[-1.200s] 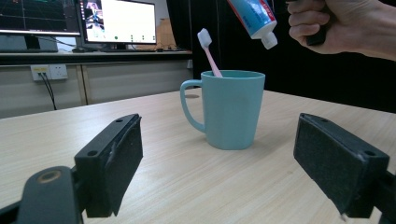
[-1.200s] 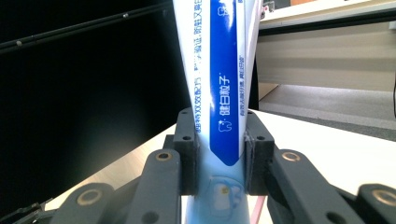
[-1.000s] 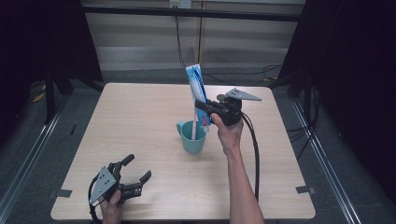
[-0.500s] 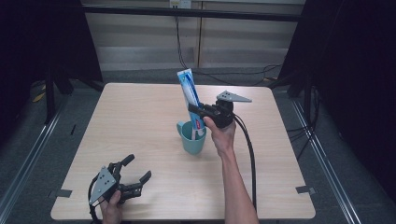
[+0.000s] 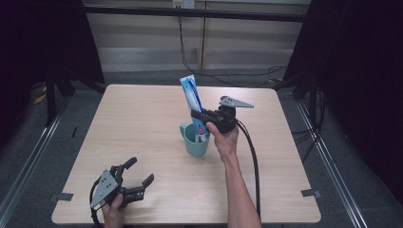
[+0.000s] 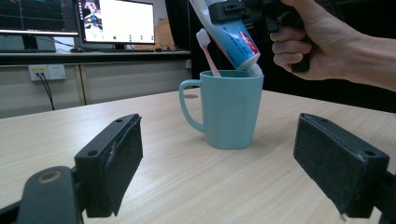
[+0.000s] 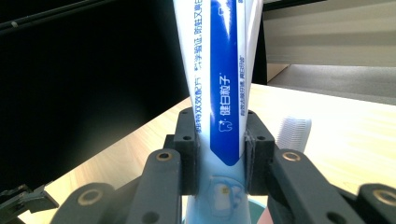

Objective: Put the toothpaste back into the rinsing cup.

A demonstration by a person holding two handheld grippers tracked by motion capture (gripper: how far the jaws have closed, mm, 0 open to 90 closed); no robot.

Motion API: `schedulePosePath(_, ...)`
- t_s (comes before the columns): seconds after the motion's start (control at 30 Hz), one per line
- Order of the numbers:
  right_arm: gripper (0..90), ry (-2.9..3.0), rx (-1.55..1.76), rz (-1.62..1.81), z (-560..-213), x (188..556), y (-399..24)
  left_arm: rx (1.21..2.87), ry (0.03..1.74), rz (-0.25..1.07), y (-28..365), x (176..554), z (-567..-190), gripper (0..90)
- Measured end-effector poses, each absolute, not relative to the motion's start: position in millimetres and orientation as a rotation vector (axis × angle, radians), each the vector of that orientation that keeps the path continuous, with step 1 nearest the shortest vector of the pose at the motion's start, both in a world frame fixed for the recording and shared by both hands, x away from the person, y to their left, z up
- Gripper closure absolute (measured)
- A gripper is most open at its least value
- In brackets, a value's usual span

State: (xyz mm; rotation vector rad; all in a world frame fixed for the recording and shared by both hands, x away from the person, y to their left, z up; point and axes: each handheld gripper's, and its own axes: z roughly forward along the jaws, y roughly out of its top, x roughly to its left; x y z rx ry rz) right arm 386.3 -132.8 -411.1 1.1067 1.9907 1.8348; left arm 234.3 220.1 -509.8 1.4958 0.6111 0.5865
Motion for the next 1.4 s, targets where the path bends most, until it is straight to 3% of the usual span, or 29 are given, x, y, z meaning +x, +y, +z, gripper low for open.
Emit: schedulePosePath(1.4, 71.1, 2.075, 1.131, 1.735, -443, 381, -126, 1.498, 0.607, 0.588, 220, 235, -510, 15.6)
